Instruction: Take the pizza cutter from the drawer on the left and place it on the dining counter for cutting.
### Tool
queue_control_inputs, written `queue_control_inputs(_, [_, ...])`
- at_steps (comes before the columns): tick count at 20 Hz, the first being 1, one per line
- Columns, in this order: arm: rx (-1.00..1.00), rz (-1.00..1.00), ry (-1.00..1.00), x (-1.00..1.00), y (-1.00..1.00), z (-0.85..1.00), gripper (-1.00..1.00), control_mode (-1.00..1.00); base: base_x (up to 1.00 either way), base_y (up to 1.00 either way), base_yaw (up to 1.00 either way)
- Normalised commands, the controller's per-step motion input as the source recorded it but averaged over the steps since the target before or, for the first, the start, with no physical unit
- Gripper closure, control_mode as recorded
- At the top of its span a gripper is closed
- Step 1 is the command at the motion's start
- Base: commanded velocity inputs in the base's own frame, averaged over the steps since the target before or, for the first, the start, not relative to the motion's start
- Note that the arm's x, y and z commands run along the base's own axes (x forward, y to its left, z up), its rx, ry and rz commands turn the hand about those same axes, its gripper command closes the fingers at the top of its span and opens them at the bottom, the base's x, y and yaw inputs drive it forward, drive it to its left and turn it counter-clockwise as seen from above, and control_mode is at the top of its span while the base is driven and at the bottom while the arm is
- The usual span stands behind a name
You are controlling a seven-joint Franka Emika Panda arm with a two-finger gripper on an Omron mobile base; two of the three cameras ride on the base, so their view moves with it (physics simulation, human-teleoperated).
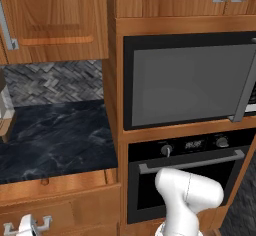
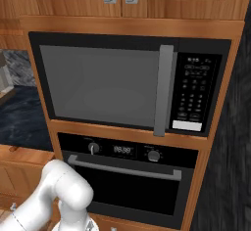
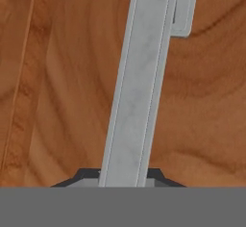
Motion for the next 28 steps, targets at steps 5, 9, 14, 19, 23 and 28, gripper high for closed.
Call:
queue_control_inputs(5, [0.0, -0.04, 0.0, -0.78, 0.0, 0.0, 1.0, -1.0, 0.0, 0.0, 0.0])
queue_control_inputs(9, [0.0, -0.03, 0.0, -0.77, 0.01, 0.0, 1.0, -1.0, 0.0, 0.0, 0.0])
queue_control_inputs(14, [0.0, -0.03, 0.0, -0.76, 0.01, 0.0, 1.0, -1.0, 0.0, 0.0, 0.0])
queue_control_inputs(19, [0.0, -0.03, 0.0, -0.74, 0.0, 0.0, 1.0, -1.0, 0.0, 0.0, 0.0])
queue_control_inputs(23, [0.0, -0.03, 0.0, -0.73, 0.0, 0.0, 1.0, -1.0, 0.0, 0.0, 0.0])
queue_control_inputs(28, [0.0, -0.03, 0.0, -0.7, 0.0, 0.0, 1.0, -1.0, 0.0, 0.0, 0.0])
